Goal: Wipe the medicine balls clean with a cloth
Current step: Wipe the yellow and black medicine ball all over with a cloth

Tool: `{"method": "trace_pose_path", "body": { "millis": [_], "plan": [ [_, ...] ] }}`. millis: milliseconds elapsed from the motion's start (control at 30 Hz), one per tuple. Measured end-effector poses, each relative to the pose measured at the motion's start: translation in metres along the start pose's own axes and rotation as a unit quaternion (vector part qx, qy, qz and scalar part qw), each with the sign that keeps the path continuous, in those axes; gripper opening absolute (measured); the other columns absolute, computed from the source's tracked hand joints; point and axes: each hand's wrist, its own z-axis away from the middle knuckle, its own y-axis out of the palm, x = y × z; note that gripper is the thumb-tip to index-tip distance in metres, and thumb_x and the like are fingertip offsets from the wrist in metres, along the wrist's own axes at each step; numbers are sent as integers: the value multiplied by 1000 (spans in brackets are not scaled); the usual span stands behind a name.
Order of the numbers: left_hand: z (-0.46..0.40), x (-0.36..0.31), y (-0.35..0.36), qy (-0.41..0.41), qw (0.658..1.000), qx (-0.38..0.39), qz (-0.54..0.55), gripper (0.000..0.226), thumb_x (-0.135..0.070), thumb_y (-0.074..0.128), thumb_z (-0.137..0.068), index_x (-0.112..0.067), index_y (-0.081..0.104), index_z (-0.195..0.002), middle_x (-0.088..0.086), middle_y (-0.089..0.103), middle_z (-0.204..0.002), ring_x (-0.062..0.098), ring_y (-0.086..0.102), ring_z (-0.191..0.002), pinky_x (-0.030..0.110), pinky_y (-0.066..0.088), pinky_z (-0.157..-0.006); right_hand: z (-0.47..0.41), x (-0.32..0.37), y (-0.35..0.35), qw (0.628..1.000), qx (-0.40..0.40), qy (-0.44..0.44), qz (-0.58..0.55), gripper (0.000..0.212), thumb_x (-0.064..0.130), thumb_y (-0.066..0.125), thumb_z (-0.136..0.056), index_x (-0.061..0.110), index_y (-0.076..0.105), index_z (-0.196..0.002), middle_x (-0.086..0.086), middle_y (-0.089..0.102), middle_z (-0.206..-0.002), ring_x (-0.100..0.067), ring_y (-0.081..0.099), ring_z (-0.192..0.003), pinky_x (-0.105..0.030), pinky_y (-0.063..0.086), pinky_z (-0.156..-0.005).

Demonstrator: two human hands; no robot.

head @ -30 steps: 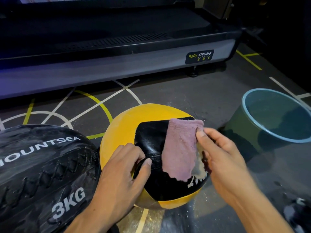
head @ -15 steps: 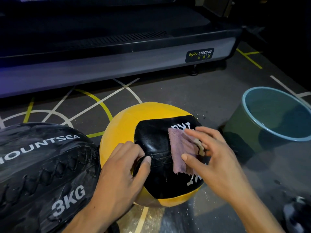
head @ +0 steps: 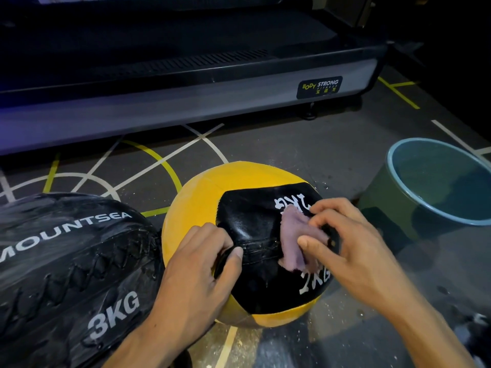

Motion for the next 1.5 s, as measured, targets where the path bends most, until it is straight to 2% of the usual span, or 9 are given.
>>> {"method": "trace_pose_path", "body": {
  "millis": [167,367,600,700,833,1000,1167,1300,1500],
  "plan": [
    [-2,0,0,10,1000,-7,0,27,-47,45,-103,-28,43,-84,-12,42,-84,13,44,-85,25,33,-72,-9,2,-16,969,-121,155,-147,14,34,73,-90,21,69,-86,10,70,-75,0,55,-62,-14,41,-57],
    [-1,1,0,14,1000,-9,-3,26,-46,46,-103,-29,43,-84,-12,42,-85,12,44,-84,25,33,-72,-29,-17,-18,954,-222,197,-35,37,38,72,-89,25,68,-123,3,72,-101,-17,67,-95,-35,54,-92],
    [5,4,1,19,1000,9,15,26,-52,43,-105,-29,47,-93,-14,47,-96,15,46,-93,27,33,-78,-14,1,39,989,-141,8,-35,28,1,67,-93,22,65,-111,27,63,-124,3,59,-120,-8,40,-97],
    [7,5,1,28,999,9,34,20,-49,45,-106,-31,53,-102,-19,49,-106,12,50,-103,23,36,-84,-5,21,58,981,-158,-21,-111,33,2,60,-100,15,67,-128,25,65,-129,8,50,-132,-22,39,-114],
    [10,11,0,51,998,-12,43,19,-38,50,-106,-23,62,-107,-19,55,-110,9,54,-107,18,39,-89,-8,41,71,972,23,-230,-47,45,7,56,-100,14,57,-145,1,47,-156,-11,37,-148,-38,31,-123],
    [13,9,3,38,998,-11,40,25,-43,48,-106,-23,63,-109,-21,55,-117,6,53,-114,13,34,-92,-65,20,49,996,-43,-69,-38,33,13,50,-105,25,65,-131,31,59,-135,-5,48,-138,-42,43,-113],
    [12,11,2,65,997,-16,48,19,-36,54,-104,-20,64,-103,-18,58,-111,8,56,-108,19,42,-90,-62,55,63,964,170,-193,-65,38,18,47,-107,26,59,-142,18,45,-154,6,27,-147,-21,12,-125],
    [15,11,4,46,998,-20,44,23,-39,52,-105,-21,66,-108,-21,58,-116,4,54,-114,13,36,-92,-88,21,44,999,6,-48,-15,32,12,51,-106,25,68,-129,17,60,-141,-6,46,-141,-33,29,-122],
    [15,16,1,51,997,-16,50,19,-41,52,-104,-25,63,-105,-21,58,-112,9,56,-111,17,41,-89,-38,44,56,971,115,-204,-54,40,15,46,-105,24,61,-141,12,46,-155,0,32,-148,-28,17,-126]
  ]
}}
